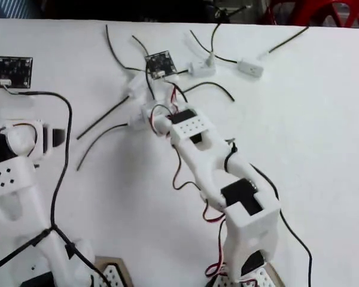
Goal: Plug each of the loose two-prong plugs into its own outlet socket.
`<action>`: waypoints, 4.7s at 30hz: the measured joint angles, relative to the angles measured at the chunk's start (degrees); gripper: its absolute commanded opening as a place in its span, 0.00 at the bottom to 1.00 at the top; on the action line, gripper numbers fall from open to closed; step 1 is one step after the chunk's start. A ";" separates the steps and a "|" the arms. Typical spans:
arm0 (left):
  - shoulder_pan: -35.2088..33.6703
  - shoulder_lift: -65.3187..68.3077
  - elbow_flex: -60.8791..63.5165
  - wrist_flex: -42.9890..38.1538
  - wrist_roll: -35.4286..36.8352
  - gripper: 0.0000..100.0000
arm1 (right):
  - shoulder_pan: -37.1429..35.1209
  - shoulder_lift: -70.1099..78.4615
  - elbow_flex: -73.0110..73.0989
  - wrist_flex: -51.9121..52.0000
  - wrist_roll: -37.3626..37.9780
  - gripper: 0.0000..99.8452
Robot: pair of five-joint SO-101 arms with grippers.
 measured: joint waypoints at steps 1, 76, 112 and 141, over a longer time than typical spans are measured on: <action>0.00 0.00 0.00 -0.09 0.00 0.26 | 0.00 -0.09 -0.18 0.79 0.00 0.02; 0.00 -0.35 9.85 -4.31 0.00 0.26 | -0.35 21.98 -42.46 43.52 8.26 0.02; 0.00 -0.35 10.55 -4.31 0.00 0.26 | -0.26 27.34 -51.52 51.96 8.26 0.02; 0.00 -0.35 12.66 -4.31 0.18 0.26 | -0.53 16.44 -60.04 68.13 8.44 0.01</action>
